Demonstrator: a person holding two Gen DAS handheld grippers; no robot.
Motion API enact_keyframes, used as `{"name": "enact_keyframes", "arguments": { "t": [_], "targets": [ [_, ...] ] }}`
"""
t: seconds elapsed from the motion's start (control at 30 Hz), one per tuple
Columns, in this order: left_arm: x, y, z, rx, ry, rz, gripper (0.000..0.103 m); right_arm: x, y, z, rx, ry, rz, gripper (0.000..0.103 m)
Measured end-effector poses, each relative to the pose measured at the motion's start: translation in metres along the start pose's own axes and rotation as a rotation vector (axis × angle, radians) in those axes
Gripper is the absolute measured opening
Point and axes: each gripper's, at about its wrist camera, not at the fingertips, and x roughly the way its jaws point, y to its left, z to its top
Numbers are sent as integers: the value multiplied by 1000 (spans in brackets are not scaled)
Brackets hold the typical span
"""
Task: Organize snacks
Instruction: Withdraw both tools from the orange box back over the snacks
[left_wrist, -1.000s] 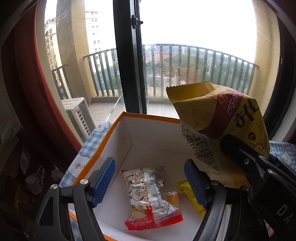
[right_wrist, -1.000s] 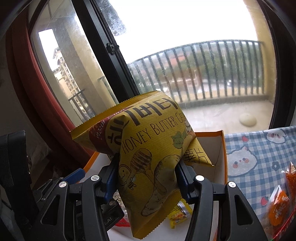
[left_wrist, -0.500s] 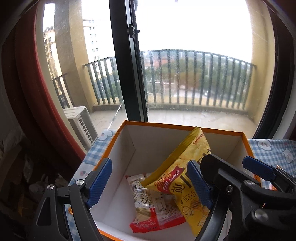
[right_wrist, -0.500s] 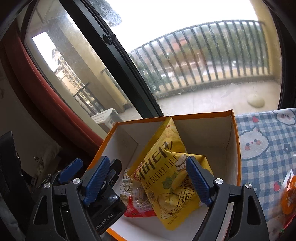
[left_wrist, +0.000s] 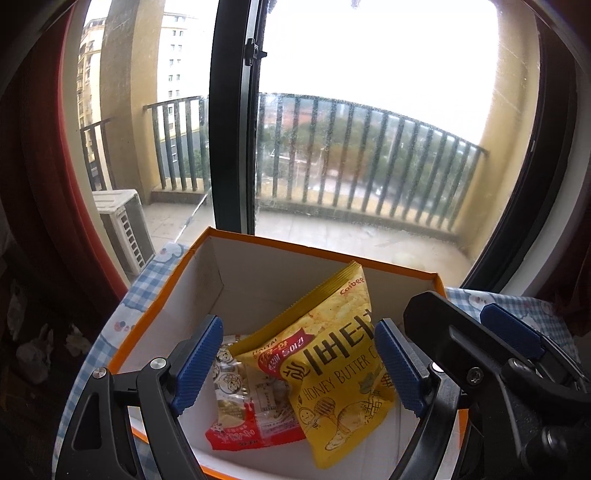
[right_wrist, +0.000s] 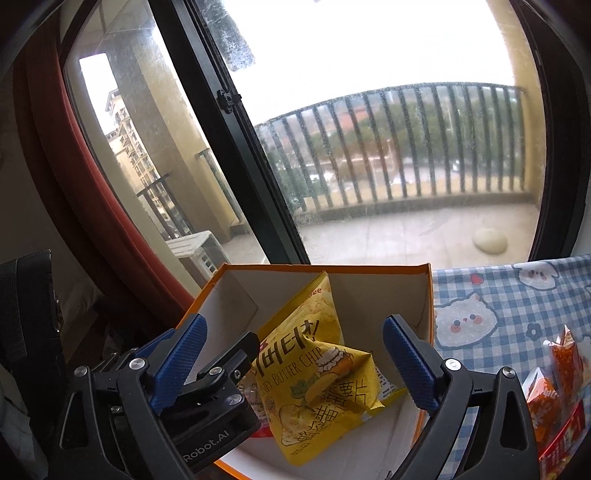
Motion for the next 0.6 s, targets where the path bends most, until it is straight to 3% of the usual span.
{"name": "enact_keyframes", "arguments": {
  "t": [0.6],
  "targets": [
    [-34,-53,-21,18,-58,-69,85,-52,-27,-10,-128,-56,-120,103]
  ]
}}
